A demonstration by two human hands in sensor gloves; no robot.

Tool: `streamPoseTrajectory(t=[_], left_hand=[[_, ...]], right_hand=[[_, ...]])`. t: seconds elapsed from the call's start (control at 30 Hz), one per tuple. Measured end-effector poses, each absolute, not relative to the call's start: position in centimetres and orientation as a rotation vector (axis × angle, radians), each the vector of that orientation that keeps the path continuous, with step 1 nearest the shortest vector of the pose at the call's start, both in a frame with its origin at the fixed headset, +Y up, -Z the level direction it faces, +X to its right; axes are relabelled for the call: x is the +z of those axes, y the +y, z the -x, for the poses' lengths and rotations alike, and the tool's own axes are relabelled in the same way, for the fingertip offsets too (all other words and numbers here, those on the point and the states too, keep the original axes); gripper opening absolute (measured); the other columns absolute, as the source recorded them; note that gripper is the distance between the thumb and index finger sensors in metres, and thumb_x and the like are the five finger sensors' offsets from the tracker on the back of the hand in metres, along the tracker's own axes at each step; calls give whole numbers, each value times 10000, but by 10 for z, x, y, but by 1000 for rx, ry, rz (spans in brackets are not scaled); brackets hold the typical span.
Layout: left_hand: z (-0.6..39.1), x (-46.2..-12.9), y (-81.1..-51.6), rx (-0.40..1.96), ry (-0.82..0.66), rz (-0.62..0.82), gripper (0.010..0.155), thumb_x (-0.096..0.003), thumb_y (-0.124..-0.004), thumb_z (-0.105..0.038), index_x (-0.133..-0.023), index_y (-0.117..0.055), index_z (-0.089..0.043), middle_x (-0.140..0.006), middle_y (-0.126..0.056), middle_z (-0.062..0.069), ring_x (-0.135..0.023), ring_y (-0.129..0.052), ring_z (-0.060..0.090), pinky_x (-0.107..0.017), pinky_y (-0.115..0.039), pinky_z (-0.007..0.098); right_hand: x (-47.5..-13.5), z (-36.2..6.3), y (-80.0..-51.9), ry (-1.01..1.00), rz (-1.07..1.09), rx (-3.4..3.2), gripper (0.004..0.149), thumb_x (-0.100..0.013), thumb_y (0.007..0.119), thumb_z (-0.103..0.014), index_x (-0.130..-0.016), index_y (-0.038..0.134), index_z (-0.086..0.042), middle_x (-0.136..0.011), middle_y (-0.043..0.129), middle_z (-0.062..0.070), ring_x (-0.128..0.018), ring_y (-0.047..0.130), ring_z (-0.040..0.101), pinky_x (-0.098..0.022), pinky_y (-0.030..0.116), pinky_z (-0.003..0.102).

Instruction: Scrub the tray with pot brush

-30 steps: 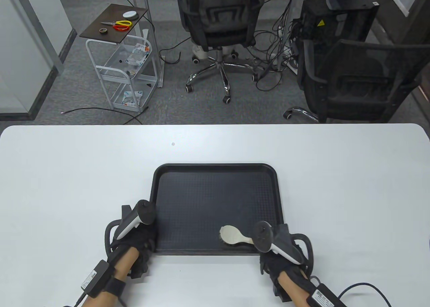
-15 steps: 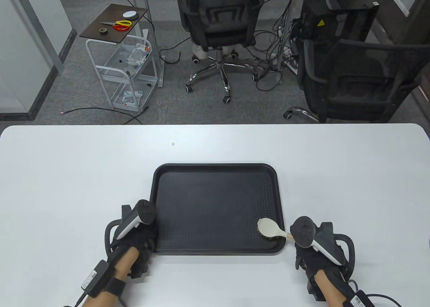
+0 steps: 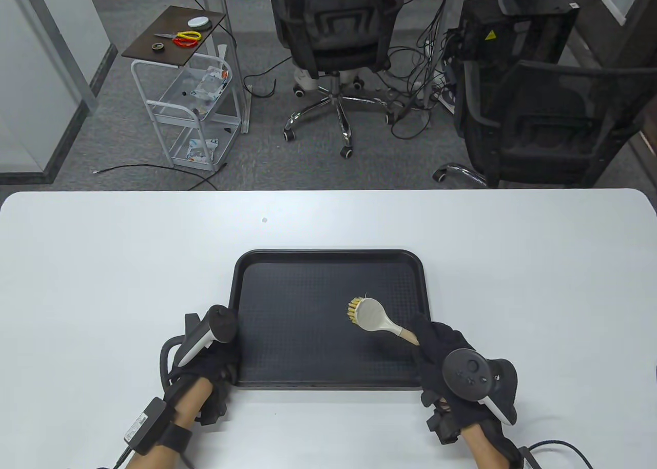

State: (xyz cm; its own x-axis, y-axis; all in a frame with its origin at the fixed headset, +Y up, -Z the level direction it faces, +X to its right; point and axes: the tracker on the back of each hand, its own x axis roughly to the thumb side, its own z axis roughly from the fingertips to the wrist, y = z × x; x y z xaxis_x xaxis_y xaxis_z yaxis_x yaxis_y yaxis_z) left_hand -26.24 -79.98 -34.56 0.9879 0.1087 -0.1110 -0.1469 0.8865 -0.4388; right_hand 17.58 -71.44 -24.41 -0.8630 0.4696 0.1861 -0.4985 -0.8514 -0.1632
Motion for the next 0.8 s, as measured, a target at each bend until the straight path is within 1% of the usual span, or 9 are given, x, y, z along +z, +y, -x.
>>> streamPoseTrajectory(t=[0.07, 0.13, 0.23, 0.43, 0.57, 0.67, 0.7, 0.73, 0.8], left_hand=[[262, -346, -799, 118, 97, 462, 745, -484, -720, -446, -1061, -264, -327, -686, -767, 25, -587, -810, 236, -739, -541, 526], [260, -346, -798, 92, 111, 453, 741, -479, -723, -449, -1059, -275, -336, -636, -804, 25, -522, -845, 232, -710, -592, 517], [255, -346, -798, 34, 131, 436, 730, -479, -710, -451, -1059, -280, -342, -611, -823, 21, -490, -862, 225, -691, -625, 508], [250, -363, -800, -13, 195, 420, 704, -485, -679, -432, -1055, -272, -368, -616, -811, 30, -533, -833, 245, -724, -569, 526], [249, -387, -800, -3, 245, 440, 697, -482, -688, -426, -1044, -276, -409, -609, -825, 49, -539, -826, 262, -741, -535, 532], [247, -405, -801, 7, 273, 415, 686, -480, -690, -428, -1040, -295, -423, -609, -827, 51, -538, -830, 269, -747, -529, 531], [247, -409, -802, 18, 278, 414, 683, -480, -694, -428, -1039, -301, -425, -610, -825, 74, -541, -830, 271, -749, -526, 531], [247, -416, -802, 31, 288, 423, 682, -480, -696, -428, -1037, -302, -431, -615, -824, 49, -546, -828, 270, -753, -522, 529], [248, -425, -802, 57, 303, 421, 680, -480, -703, -429, -1035, -310, -448, -620, -823, 45, -553, -823, 270, -757, -515, 525]], right_hand=[[-240, -177, -716, -331, -212, 2605, 562, -477, 780, -318, -1019, 637, -282, -956, 728, 51, -734, 850, 225, -576, 738, 471], [-236, -178, -717, -337, -241, 2591, 559, -472, 785, -317, -1013, 651, -269, -944, 741, 62, -720, 859, 232, -561, 744, 476], [-232, -176, -716, -345, -281, 2576, 554, -469, 787, -316, -1007, 661, -270, -942, 745, 59, -719, 861, 231, -560, 747, 476], [-230, -177, -716, -342, -302, 2567, 551, -468, 789, -308, -1004, 666, -265, -945, 737, 60, -728, 851, 237, -570, 735, 482], [-230, -180, -717, -329, -280, 2564, 550, -468, 790, -311, -1003, 669, -265, -944, 741, 59, -725, 854, 235, -567, 738, 481], [-229, -183, -715, -338, -266, 2557, 548, -470, 789, -311, -1003, 671, -265, -944, 741, 59, -724, 855, 236, -567, 738, 480], [-229, -184, -715, -340, -261, 2551, 549, -469, 791, -310, -1003, 672, -264, -943, 742, 60, -723, 856, 238, -566, 739, 481], [-230, -185, -714, -337, -259, 2544, 547, -469, 791, -309, -1002, 674, -263, -943, 743, 61, -723, 856, 237, -564, 740, 481], [-230, -186, -714, -336, -254, 2540, 546, -471, 789, -311, -1002, 673, -265, -942, 744, 61, -722, 856, 236, -564, 741, 479]])
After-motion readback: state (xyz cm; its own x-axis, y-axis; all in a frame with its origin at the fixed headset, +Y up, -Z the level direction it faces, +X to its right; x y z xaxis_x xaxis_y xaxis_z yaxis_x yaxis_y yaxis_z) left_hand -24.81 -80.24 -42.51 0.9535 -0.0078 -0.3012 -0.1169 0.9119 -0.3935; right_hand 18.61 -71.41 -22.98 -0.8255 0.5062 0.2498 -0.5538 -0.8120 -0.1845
